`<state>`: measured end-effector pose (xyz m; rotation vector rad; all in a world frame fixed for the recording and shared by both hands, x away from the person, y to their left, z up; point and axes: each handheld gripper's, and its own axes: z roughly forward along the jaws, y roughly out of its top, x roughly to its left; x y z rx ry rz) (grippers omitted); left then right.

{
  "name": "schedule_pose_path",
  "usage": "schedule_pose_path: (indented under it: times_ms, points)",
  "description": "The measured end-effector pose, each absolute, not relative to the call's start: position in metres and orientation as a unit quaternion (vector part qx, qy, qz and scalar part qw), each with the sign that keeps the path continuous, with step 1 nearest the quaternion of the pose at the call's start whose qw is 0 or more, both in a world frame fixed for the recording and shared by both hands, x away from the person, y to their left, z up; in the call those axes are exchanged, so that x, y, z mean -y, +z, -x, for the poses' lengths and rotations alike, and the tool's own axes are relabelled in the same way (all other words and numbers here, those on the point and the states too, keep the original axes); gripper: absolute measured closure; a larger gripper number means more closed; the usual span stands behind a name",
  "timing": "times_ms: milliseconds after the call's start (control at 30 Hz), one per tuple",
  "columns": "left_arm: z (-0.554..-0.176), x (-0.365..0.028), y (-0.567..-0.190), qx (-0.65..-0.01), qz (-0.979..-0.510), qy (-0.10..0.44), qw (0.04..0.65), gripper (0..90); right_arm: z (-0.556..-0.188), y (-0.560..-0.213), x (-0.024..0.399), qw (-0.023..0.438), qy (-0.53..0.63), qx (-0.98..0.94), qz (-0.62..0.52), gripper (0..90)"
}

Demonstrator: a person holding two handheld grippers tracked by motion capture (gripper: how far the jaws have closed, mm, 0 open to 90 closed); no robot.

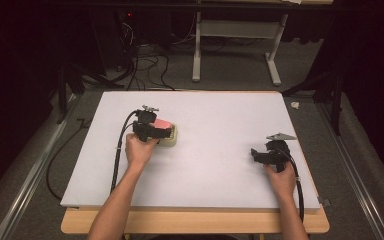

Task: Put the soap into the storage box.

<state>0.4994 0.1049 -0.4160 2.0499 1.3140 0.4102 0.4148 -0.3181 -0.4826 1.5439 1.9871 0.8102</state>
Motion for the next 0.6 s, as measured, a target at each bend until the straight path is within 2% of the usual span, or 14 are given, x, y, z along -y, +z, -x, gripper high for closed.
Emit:
schedule_pose_path:
  times_ms: [600]
  points:
    - [-0.514,-0.101,-0.437,-0.524,-0.782,0.15,0.304,13.8,-0.415,-0.483,0.318,0.246,0.297,-0.728,-0.566,19.7]
